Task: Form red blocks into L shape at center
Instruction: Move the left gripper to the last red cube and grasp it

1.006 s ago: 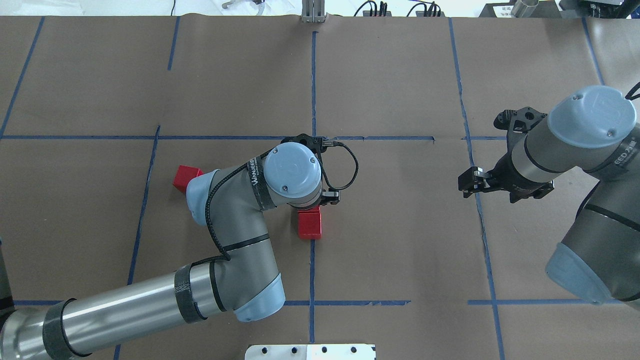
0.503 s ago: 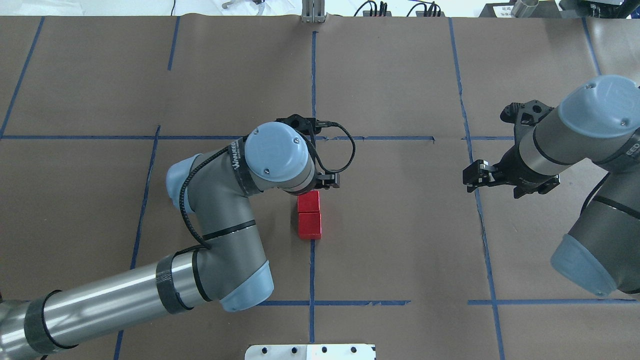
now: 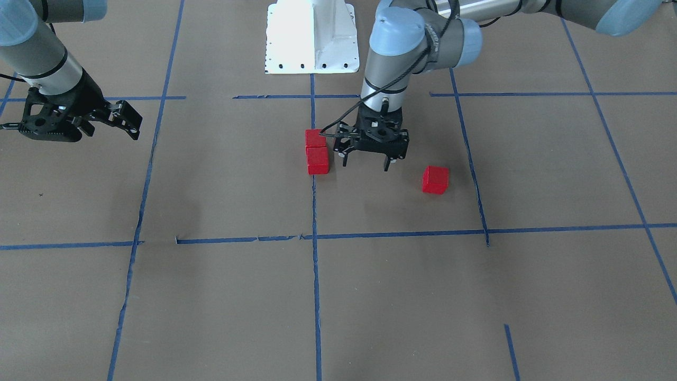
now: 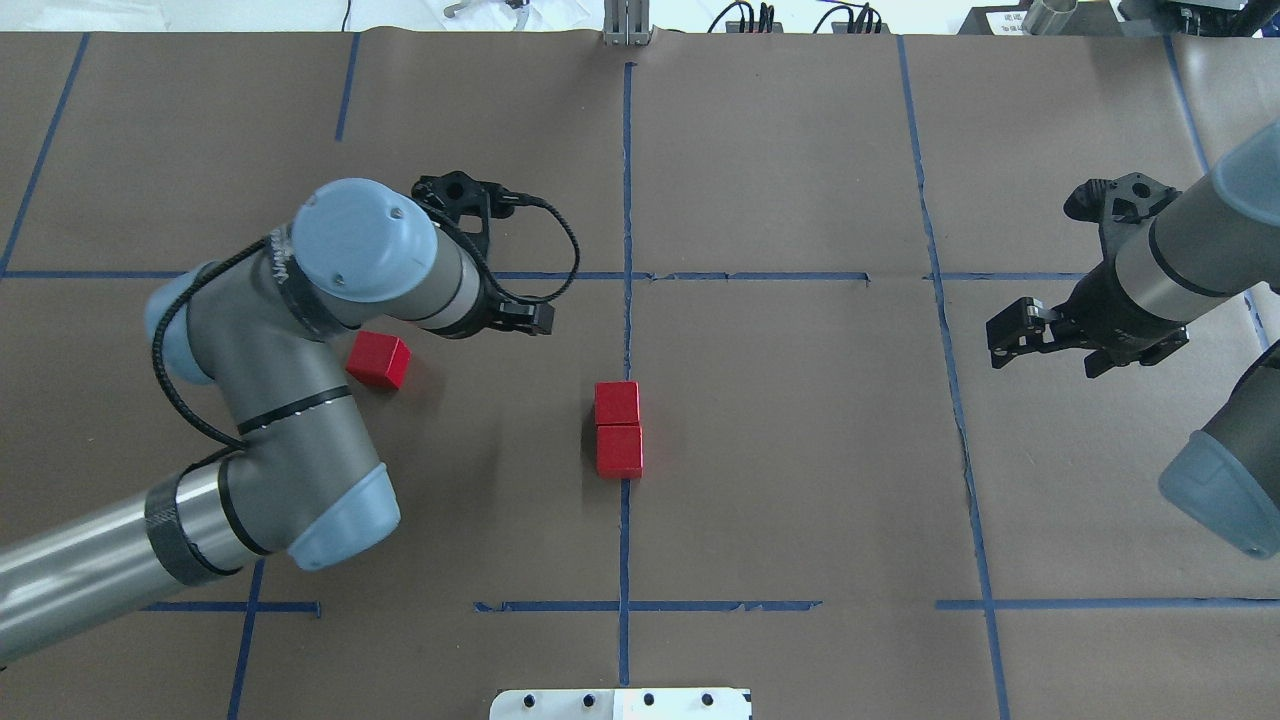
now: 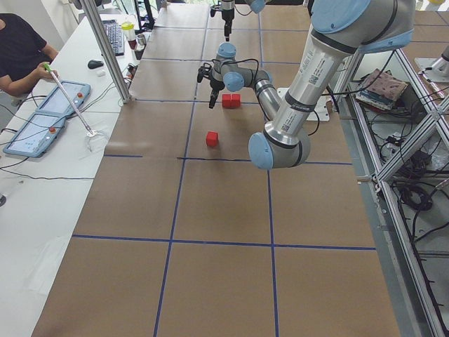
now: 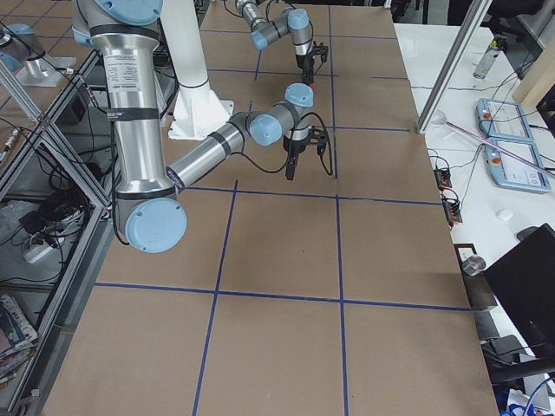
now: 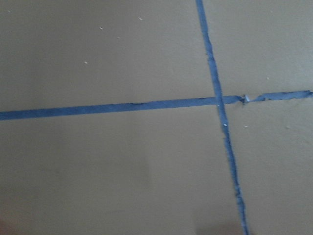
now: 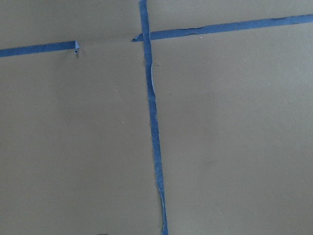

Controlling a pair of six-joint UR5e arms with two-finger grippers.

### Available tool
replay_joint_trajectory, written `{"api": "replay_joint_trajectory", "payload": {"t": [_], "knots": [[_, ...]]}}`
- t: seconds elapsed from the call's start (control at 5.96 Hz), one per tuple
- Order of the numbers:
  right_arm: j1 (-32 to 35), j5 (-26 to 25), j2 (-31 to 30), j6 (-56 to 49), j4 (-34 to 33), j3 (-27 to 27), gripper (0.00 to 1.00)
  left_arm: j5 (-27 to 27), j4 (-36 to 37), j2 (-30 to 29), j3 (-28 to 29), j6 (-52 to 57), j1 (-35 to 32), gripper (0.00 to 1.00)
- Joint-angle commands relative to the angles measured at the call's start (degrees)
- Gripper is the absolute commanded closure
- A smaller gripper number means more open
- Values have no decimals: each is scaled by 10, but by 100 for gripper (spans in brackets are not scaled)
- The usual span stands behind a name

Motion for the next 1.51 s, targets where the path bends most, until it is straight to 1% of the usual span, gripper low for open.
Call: {"api": "replay_joint_trajectory", "payload": {"t": [0.0,0.17,0.34,0.84,1.17,1.34], "knots": [[5,2,-16,-8,0,0,0,-85,-48,78,7,100,-64,5],[4,1,-18,-7,0,-1,0,-118,-67,95,26,114,-65,6],[4,1,-18,-7,0,-2,0,-157,-65,98,30,116,-64,8],[4,1,-19,-4,0,-1,0,-156,-62,100,48,78,-58,5],[5,1,-19,-4,0,-2,0,-155,-62,94,61,79,-57,6],[5,1,-19,-4,0,0,0,-155,-64,90,67,79,-57,8]]}}
